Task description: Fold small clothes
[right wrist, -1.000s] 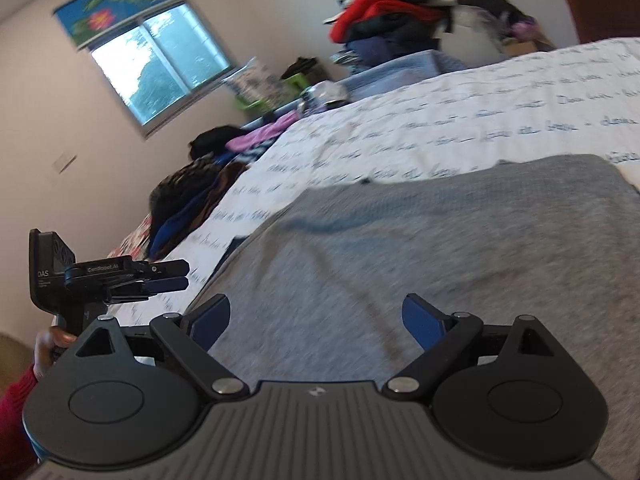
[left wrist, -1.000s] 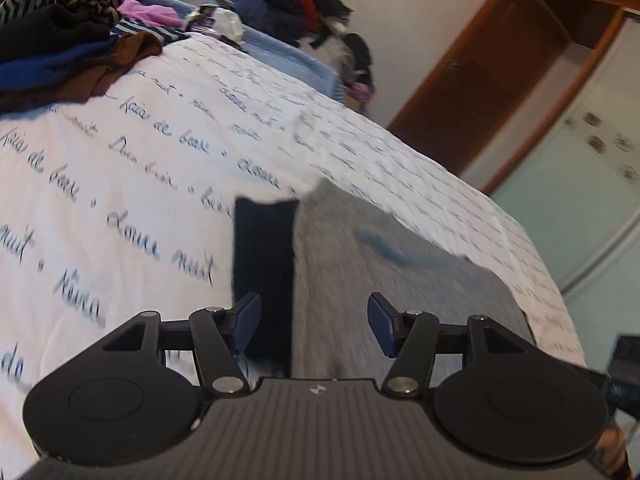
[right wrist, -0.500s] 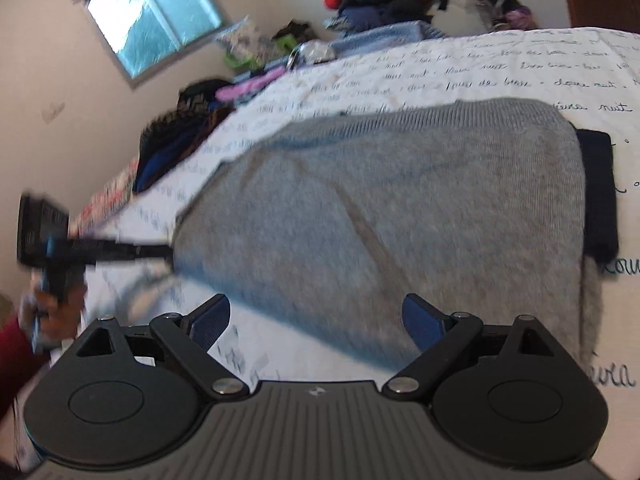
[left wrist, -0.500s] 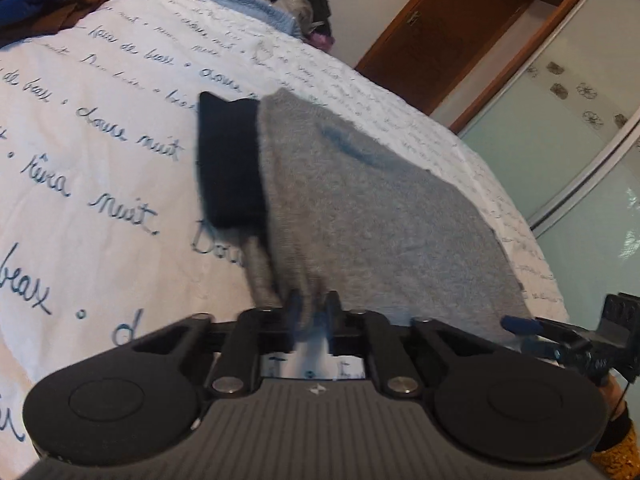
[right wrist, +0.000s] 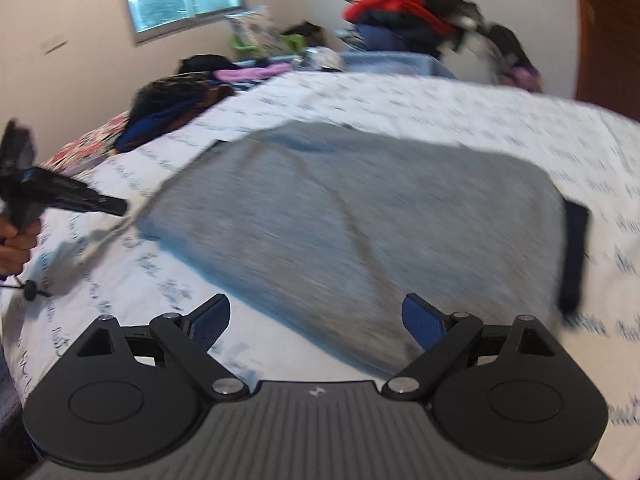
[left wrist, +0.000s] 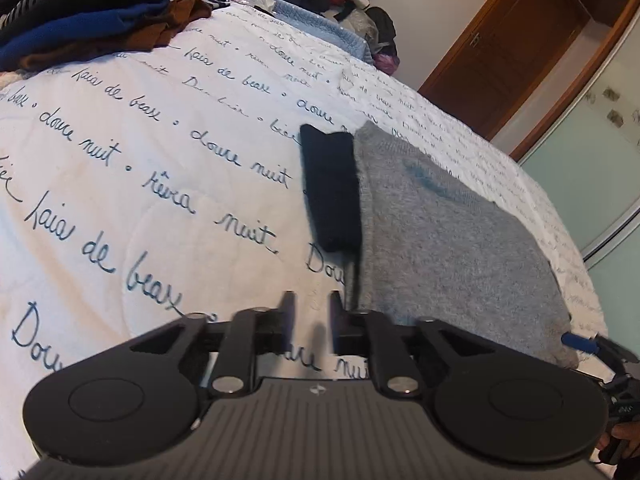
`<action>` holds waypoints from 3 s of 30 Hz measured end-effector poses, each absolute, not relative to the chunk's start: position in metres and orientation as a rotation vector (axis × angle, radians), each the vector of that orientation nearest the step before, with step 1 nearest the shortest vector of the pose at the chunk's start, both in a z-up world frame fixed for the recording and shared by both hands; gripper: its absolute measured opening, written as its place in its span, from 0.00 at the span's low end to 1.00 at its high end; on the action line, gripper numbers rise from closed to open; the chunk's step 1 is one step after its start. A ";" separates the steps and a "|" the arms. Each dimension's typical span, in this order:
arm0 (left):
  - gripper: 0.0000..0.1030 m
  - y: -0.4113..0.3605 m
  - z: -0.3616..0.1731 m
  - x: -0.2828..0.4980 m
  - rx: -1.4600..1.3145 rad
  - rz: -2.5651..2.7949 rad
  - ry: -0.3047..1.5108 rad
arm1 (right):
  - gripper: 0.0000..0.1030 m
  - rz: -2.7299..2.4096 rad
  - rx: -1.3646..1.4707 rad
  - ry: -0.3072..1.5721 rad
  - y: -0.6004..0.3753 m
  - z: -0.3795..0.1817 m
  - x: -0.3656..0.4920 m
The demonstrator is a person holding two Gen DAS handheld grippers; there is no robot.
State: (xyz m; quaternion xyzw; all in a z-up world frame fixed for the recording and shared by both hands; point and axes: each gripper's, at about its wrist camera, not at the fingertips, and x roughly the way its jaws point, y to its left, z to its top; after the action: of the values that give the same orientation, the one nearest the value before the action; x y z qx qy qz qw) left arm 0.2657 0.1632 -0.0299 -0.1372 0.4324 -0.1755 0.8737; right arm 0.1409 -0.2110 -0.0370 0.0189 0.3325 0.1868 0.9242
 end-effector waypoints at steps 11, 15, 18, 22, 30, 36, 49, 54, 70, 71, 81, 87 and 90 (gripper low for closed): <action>0.73 0.107 -0.021 0.246 -0.015 -0.120 0.860 | 0.91 0.448 -0.054 0.666 -0.142 -0.041 0.161; 0.79 0.101 -0.022 0.245 0.015 -0.063 0.846 | 0.91 0.322 -0.014 0.668 -0.146 -0.043 0.169; 0.84 0.094 -0.024 0.242 0.070 -0.035 0.828 | 0.91 0.250 -0.027 0.672 -0.142 -0.047 0.168; 0.86 0.090 -0.024 0.240 0.099 -0.029 0.820 | 0.91 0.246 -0.128 0.652 -0.123 -0.048 0.161; 0.87 0.093 -0.025 0.241 0.097 -0.020 0.826 | 0.94 0.277 -0.335 0.578 -0.081 -0.044 0.150; 0.89 0.107 -0.020 0.260 0.052 -0.037 0.825 | 0.94 0.271 -0.531 0.508 -0.043 -0.055 0.152; 0.95 0.165 -0.045 0.387 -0.518 -0.295 1.018 | 0.94 0.149 -0.805 0.342 0.031 -0.096 0.189; 0.96 0.131 -0.051 0.416 -0.505 -0.454 1.023 | 0.92 0.166 -0.839 0.292 0.047 -0.099 0.206; 0.30 0.089 -0.058 0.454 -0.429 -0.497 1.016 | 0.10 0.252 -0.815 0.277 0.048 -0.105 0.221; 0.20 0.091 -0.058 0.453 -0.442 -0.491 1.014 | 0.10 0.257 -0.801 0.272 0.046 -0.103 0.218; 0.13 0.066 0.002 0.424 -0.371 -0.438 0.868 | 0.08 0.286 -0.327 0.318 -0.032 -0.042 0.227; 0.13 0.016 0.044 0.400 -0.338 -0.497 0.797 | 0.07 0.214 -0.227 0.256 -0.077 -0.019 0.207; 0.12 -0.016 0.061 0.388 -0.320 -0.550 0.773 | 0.07 0.170 -0.217 0.226 -0.100 -0.014 0.196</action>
State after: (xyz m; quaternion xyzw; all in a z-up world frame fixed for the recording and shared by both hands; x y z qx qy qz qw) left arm 0.3880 -0.0158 0.0615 -0.1535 0.3704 -0.2635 0.8774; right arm 0.1961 -0.0999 -0.0141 -0.1081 0.1124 0.0848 0.9841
